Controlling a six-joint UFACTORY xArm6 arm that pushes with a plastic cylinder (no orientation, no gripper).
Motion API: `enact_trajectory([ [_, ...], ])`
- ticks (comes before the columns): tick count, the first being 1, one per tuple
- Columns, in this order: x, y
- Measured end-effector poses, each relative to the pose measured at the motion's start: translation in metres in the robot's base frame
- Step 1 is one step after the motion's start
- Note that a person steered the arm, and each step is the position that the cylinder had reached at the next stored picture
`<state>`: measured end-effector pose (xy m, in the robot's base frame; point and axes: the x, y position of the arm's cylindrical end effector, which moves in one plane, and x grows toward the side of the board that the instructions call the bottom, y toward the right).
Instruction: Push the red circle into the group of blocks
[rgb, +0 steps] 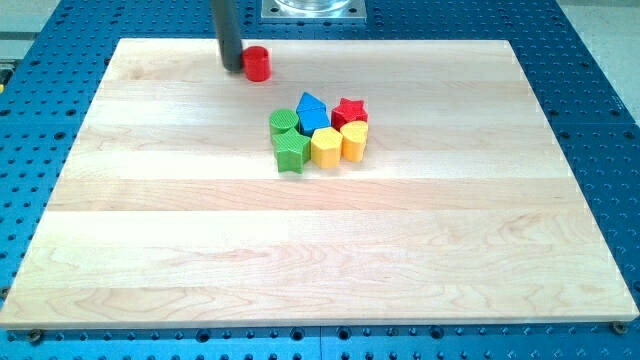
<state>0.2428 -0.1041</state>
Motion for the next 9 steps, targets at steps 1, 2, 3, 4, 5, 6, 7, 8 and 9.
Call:
enact_trajectory([
  [1,0.058,0.016],
  [2,0.018,0.019],
  [3,-0.024,-0.031],
  [4,-0.024,0.035],
  [5,0.023,0.059],
  [6,0.096,0.052],
  [7,0.058,0.049],
  [8,0.058,0.096],
  [9,0.072,0.090],
])
